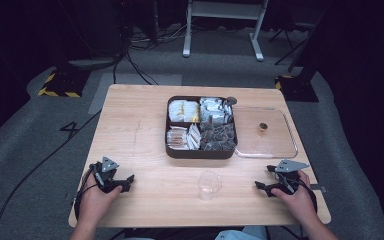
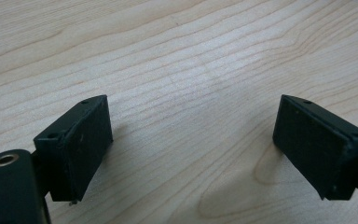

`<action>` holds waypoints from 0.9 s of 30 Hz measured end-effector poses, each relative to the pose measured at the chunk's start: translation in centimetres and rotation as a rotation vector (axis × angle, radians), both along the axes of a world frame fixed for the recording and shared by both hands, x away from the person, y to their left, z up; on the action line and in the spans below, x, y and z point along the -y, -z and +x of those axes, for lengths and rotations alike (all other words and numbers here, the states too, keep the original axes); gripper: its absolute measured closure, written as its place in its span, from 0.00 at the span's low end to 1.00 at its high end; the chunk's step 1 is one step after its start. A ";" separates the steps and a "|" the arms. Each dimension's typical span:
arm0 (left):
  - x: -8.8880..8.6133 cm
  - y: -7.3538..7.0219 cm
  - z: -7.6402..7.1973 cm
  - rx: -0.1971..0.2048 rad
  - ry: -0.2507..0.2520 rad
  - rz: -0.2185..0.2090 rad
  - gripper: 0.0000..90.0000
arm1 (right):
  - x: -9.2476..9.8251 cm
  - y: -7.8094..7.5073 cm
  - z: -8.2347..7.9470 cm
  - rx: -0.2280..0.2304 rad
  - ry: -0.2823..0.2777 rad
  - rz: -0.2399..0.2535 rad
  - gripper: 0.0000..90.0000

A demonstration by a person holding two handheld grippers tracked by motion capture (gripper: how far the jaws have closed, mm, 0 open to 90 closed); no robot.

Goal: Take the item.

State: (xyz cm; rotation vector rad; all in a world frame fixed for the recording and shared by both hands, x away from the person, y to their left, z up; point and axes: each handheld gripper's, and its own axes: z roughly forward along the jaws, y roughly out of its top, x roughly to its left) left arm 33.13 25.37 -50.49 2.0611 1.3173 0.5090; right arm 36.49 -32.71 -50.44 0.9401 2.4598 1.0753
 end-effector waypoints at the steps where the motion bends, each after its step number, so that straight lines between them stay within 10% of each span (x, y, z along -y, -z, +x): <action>1: 0.0 0.0 -0.1 0.000 -0.001 -0.002 0.14 | 0.0 0.0 0.0 -0.001 0.000 0.002 0.17; 27: 1.5 -3.4 -0.7 0.019 0.036 -0.062 0.35 | 0.1 0.0 -0.2 0.005 -0.004 0.004 0.20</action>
